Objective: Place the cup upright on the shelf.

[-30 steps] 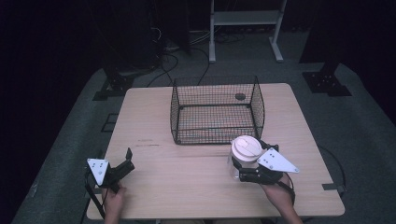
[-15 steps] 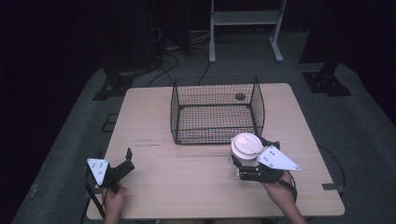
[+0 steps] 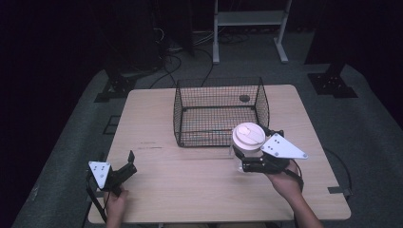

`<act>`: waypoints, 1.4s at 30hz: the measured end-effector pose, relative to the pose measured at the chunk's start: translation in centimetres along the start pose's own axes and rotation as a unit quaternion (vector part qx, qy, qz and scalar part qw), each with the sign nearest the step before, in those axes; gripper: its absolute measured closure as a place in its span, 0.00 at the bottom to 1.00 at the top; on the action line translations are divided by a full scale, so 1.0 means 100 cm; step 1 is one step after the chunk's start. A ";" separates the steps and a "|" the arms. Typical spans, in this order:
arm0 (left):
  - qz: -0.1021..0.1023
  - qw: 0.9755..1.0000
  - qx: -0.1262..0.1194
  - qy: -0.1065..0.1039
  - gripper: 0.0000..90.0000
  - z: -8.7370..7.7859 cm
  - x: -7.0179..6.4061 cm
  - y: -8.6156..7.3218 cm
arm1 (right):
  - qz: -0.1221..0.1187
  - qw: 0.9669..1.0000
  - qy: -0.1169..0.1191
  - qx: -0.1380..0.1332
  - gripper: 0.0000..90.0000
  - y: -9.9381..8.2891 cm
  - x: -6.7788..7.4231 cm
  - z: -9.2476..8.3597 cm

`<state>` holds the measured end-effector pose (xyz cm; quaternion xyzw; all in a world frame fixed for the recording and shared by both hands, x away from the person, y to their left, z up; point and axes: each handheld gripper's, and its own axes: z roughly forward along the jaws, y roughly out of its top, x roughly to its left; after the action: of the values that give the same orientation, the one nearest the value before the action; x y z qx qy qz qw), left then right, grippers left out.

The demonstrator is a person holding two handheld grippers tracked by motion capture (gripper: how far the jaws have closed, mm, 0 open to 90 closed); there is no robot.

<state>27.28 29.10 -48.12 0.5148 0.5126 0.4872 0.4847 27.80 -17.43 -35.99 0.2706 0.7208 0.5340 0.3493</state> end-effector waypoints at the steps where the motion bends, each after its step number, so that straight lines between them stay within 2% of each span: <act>1: 0.000 1.000 0.000 0.000 0.00 0.000 0.000 0.000 | 0.000 1.000 0.000 0.000 0.05 0.000 0.000 0.000; 11: -0.002 1.000 0.000 0.000 0.00 0.000 0.000 0.000 | -0.011 1.000 0.008 -0.012 0.05 0.036 -0.008 0.013; 21: -0.004 1.000 0.000 0.000 0.00 0.000 0.000 0.000 | -0.017 1.000 0.007 -0.017 0.05 0.059 -0.010 0.031; 27: -0.006 1.000 0.000 -0.001 0.00 0.000 0.001 0.000 | -0.028 0.999 0.004 -0.016 0.05 0.070 -0.013 0.042; 42: -0.008 1.000 -0.001 -0.002 0.00 0.000 0.002 0.000 | -0.027 0.999 -0.009 -0.017 0.05 0.089 -0.028 0.079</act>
<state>27.29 29.25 -48.14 0.5111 0.5155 0.4827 0.4899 35.92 -12.52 -28.31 0.2499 0.7155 0.5343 0.3744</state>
